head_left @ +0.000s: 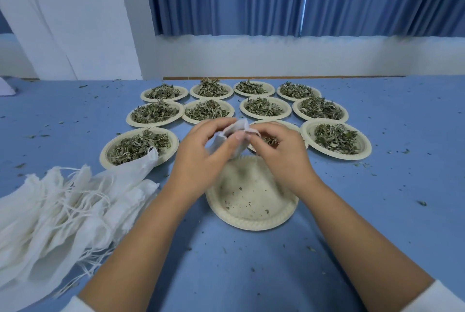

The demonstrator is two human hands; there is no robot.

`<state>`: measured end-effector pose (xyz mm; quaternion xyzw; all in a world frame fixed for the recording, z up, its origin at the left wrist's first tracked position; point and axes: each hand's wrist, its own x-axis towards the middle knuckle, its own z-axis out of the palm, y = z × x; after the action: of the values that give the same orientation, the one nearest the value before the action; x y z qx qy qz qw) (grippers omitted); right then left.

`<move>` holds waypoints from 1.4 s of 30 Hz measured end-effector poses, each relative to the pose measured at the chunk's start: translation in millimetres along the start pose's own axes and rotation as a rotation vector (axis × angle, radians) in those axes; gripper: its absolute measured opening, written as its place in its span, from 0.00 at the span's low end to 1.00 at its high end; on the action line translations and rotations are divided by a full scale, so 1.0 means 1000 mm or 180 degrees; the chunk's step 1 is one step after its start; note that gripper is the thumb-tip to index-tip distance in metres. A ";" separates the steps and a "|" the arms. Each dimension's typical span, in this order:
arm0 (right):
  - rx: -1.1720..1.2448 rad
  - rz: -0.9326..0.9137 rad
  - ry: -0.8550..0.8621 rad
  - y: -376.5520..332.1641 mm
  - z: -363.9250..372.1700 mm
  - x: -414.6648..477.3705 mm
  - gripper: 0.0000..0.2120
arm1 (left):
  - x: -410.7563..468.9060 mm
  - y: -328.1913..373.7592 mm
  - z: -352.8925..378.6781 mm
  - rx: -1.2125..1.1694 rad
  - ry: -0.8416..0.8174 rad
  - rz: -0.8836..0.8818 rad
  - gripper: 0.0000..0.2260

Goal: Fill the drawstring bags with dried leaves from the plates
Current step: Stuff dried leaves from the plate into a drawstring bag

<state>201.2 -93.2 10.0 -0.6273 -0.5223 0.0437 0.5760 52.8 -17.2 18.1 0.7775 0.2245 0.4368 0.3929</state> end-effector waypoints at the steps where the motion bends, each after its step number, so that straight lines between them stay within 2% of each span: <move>1: 0.0215 0.0079 0.0032 -0.001 -0.003 0.001 0.06 | 0.000 0.000 0.000 -0.0083 -0.0090 -0.0084 0.19; 3: 0.0500 0.0215 0.0076 -0.003 -0.010 0.004 0.08 | 0.001 0.000 0.003 -0.0297 -0.0252 -0.0239 0.28; 4: 0.0522 0.0253 0.0069 -0.003 -0.014 0.005 0.08 | 0.002 0.001 0.005 -0.0439 -0.0317 -0.0285 0.28; 8: 0.0606 0.0403 -0.0075 -0.004 -0.028 0.008 0.09 | 0.008 0.007 0.022 -0.0471 -0.0167 -0.0301 0.14; 11: 0.0741 0.0427 0.0008 -0.002 -0.041 0.011 0.10 | 0.014 0.014 0.034 -0.0551 -0.0024 -0.0370 0.08; 15: 0.0778 0.0474 0.0217 0.008 -0.059 0.016 0.14 | 0.024 0.026 0.058 -0.0724 0.0027 -0.0456 0.12; 17: 0.0679 0.0509 0.0366 0.014 -0.070 0.016 0.11 | 0.029 0.031 0.075 -0.0654 0.0055 -0.0482 0.14; 20: 0.0413 0.0540 0.0655 0.026 -0.090 0.016 0.17 | 0.039 0.036 0.104 -0.0412 0.0042 -0.0365 0.09; 22: 0.0360 0.0605 0.0900 0.034 -0.105 0.017 0.13 | 0.046 0.041 0.126 -0.0094 0.0087 -0.0261 0.04; 25: 0.0502 0.0708 0.1235 0.047 -0.128 0.020 0.10 | 0.054 0.054 0.164 -0.0085 0.0146 -0.0085 0.10; 29: 0.0745 0.0782 0.1649 0.072 -0.167 0.025 0.10 | 0.071 0.069 0.222 -0.0113 -0.0080 0.0053 0.13; 35: 0.0437 0.0967 0.2315 0.135 -0.226 0.042 0.08 | 0.100 0.070 0.312 -0.0887 -0.0658 -0.0752 0.20; 39: -0.0115 0.1234 0.2316 0.176 -0.251 0.047 0.09 | 0.108 0.067 0.359 -0.0967 -0.1014 -0.1160 0.24; 42: -0.0731 0.1413 0.2125 0.197 -0.260 0.043 0.10 | 0.103 0.064 0.378 -0.0875 -0.1238 -0.1191 0.20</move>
<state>510.1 -197.5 -31.2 -0.7645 -0.1605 -0.0976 0.6166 430.0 -139.8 4.4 0.7312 0.2232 0.2261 0.6037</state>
